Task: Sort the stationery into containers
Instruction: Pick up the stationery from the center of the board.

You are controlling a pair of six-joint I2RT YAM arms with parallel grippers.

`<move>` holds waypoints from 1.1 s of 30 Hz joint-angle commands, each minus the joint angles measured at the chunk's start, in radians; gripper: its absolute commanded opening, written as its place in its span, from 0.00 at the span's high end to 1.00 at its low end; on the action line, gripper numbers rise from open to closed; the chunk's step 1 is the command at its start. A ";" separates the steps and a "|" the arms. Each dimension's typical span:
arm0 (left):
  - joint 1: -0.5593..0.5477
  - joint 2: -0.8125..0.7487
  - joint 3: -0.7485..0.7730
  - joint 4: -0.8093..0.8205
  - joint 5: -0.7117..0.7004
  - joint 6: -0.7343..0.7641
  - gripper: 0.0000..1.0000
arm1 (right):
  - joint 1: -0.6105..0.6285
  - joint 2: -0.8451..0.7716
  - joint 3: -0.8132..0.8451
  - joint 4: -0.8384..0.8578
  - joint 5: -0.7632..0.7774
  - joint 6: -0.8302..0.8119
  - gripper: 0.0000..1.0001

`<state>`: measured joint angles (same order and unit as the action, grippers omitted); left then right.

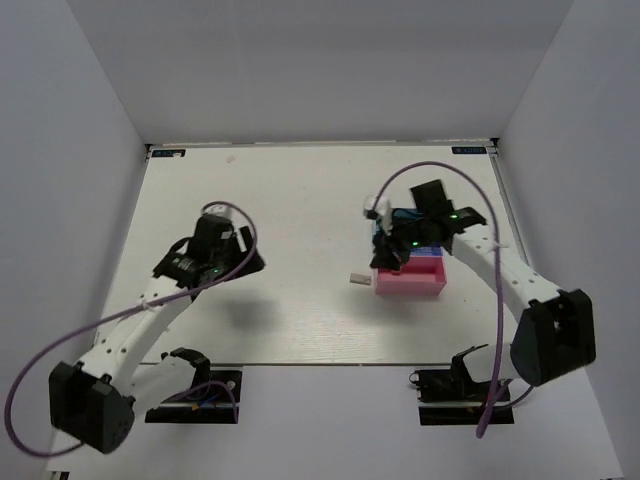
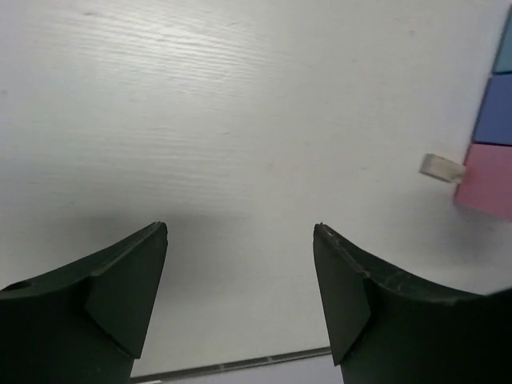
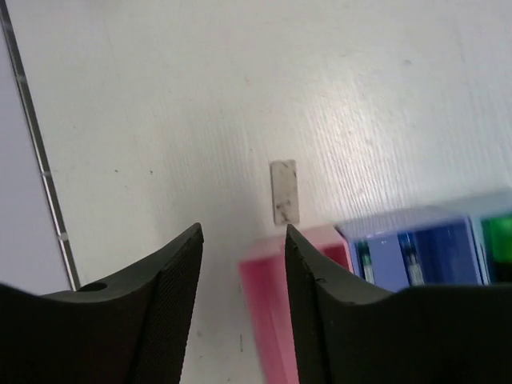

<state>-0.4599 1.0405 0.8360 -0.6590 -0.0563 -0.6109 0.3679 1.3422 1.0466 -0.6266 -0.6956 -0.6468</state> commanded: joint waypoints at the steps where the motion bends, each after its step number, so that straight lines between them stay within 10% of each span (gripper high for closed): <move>1: 0.207 -0.112 -0.151 -0.085 0.217 0.127 0.16 | 0.167 0.078 0.096 -0.016 0.224 -0.025 0.50; 3: 0.358 -0.172 -0.190 -0.082 0.309 0.148 0.16 | 0.241 0.165 0.122 -0.009 0.383 -0.001 0.45; 12: 0.385 -0.260 -0.264 -0.037 0.332 0.142 0.13 | 0.390 0.434 0.354 -0.120 0.726 0.049 0.44; 33: 0.383 -0.275 -0.265 -0.033 0.331 0.145 0.13 | 0.408 0.601 0.337 -0.153 0.731 0.018 0.43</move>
<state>-0.0814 0.7780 0.5766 -0.7040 0.2604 -0.4786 0.7746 1.9232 1.3914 -0.7876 0.0353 -0.6140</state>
